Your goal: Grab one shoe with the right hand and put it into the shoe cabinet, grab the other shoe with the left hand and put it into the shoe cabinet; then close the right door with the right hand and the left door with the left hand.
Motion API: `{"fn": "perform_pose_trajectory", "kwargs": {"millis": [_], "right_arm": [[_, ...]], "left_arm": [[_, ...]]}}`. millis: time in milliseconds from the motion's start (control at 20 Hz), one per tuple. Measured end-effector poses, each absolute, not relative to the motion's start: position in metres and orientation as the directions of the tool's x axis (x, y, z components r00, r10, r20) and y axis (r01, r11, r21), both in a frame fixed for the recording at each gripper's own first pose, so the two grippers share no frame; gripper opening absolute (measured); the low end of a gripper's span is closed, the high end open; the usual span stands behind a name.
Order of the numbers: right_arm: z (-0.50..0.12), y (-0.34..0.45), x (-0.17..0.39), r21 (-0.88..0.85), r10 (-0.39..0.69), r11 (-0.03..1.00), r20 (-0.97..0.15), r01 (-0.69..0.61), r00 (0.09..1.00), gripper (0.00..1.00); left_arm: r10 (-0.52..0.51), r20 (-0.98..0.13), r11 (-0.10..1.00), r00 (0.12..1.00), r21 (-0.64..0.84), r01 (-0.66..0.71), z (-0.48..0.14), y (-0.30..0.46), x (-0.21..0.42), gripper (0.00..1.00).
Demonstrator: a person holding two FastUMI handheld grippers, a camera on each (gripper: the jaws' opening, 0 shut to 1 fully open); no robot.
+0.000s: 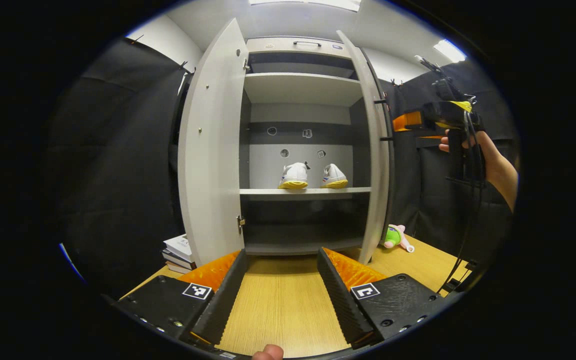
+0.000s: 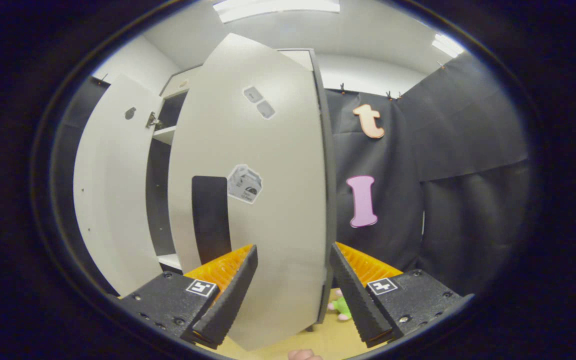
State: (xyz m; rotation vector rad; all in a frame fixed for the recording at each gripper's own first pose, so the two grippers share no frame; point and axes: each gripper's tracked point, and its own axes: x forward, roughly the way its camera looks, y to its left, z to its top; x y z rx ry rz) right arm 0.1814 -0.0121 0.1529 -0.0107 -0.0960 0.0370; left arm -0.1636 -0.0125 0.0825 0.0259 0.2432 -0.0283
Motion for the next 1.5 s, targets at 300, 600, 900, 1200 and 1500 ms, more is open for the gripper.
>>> {"fn": "perform_pose_trajectory", "kwargs": {"millis": [300,600,900,1200,1500], "right_arm": [[0.154,0.011,0.210,-0.024,0.043,0.999,0.102,-0.041,0.994,0.95],[0.157,-0.018,0.176,-0.028,0.005,1.000,0.129,-0.002,0.992,0.97],[0.129,-0.041,0.110,-0.065,-0.041,0.997,0.125,0.049,0.991,0.97],[0.078,-0.039,0.061,-0.005,-0.042,0.999,0.062,0.042,0.997,0.97],[0.015,-0.046,0.029,0.016,-0.101,0.995,0.027,0.101,0.995,0.97]], "left_arm": [[0.012,-0.257,1.000,0.966,0.021,-0.007,0.077,0.000,-0.165,0.86],[0.009,-0.261,1.000,0.965,0.017,-0.005,0.073,-0.004,-0.164,0.86],[-0.028,-0.259,0.999,0.966,0.014,0.033,0.074,-0.019,-0.163,0.86],[-0.052,-0.241,0.998,0.969,0.015,0.057,0.080,-0.031,-0.166,0.86],[-0.063,-0.241,0.998,0.969,0.014,0.069,0.082,-0.038,-0.169,0.86]]}}
